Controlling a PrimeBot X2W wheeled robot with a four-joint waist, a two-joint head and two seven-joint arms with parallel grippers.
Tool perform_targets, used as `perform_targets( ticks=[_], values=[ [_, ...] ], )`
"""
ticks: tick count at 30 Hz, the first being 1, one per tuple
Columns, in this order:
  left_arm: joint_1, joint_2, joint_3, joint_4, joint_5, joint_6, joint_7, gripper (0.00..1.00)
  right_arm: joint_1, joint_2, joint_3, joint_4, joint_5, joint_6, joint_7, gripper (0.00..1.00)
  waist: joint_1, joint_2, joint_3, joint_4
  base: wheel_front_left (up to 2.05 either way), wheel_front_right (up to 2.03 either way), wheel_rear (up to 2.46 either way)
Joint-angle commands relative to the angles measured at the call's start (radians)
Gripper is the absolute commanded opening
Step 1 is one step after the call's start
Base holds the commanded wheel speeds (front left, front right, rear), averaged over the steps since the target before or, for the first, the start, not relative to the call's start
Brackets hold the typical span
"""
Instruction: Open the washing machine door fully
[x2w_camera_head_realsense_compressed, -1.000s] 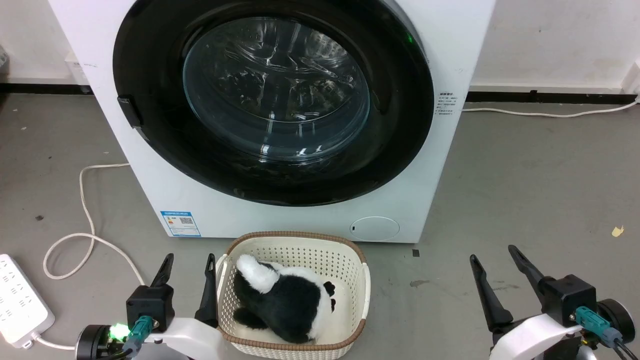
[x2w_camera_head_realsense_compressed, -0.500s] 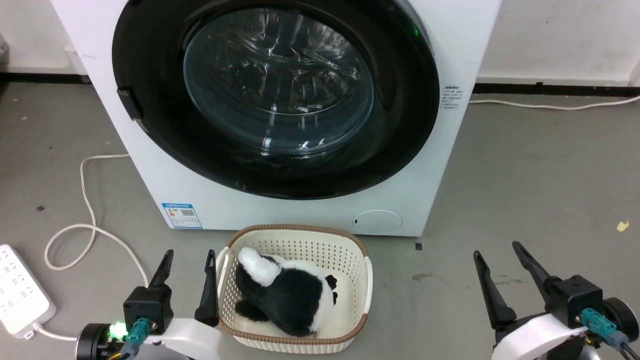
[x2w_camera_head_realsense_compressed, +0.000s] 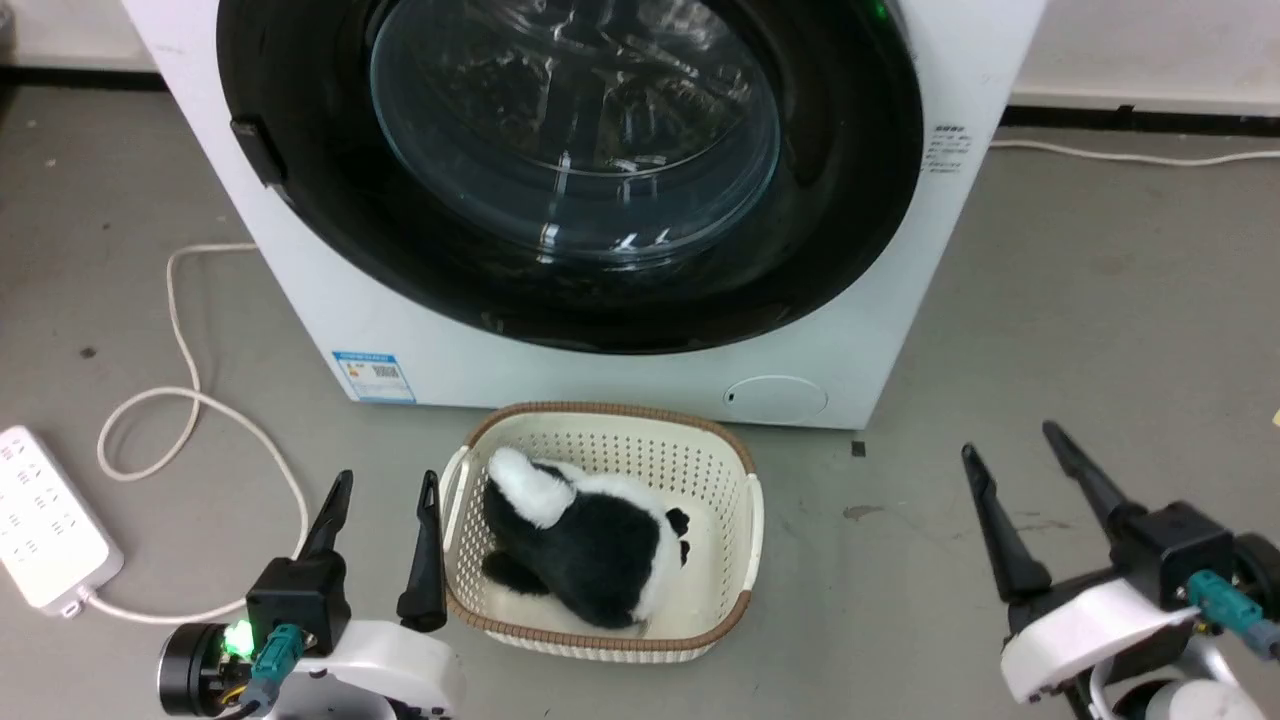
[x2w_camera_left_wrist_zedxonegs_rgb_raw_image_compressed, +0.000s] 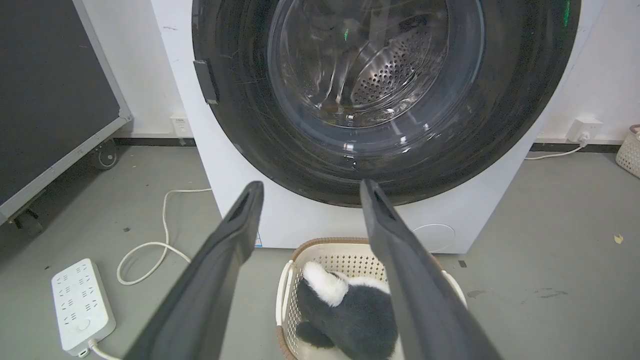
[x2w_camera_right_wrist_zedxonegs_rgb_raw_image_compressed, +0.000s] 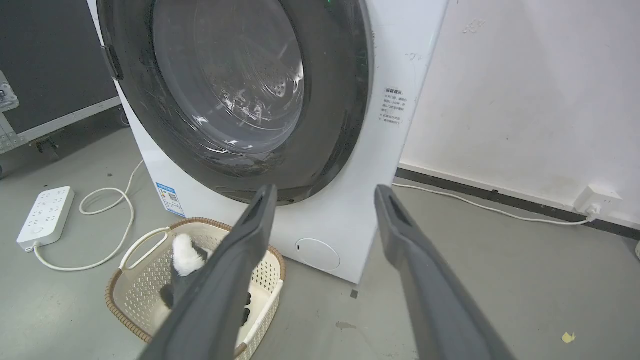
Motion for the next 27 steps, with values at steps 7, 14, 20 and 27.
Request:
perform_targets(
  ticks=[7,14,20,27],
  values=[
    [-0.036,0.0,-0.016,-0.014,-0.015,0.012,-0.024,1.0,-0.089,-0.037,0.0,-0.008,0.046,0.0,0.001,0.0,-0.0001,-0.0001,0.049,0.022,0.0,0.0,0.0],
    [-0.056,0.0,-0.027,-0.019,-0.024,0.018,-0.039,1.0,-0.183,-0.061,-0.012,-0.008,0.1,-0.001,0.02,0.0,-0.0001,-0.0001,0.086,0.037,0.0,0.0,0.0],
    [-0.073,0.0,-0.036,-0.025,-0.035,0.027,-0.051,1.0,-0.28,-0.077,-0.033,0.016,0.165,-0.001,0.05,0.0,-0.0001,-0.0001,0.115,0.051,0.0,0.0,0.0],
    [-0.098,0.001,-0.047,-0.034,-0.048,0.036,-0.07,1.0,-0.463,-0.074,-0.118,0.122,0.307,-0.001,0.143,0.0,-0.0001,-0.0001,0.164,0.075,0.0,0.0,0.0]
  ],
)
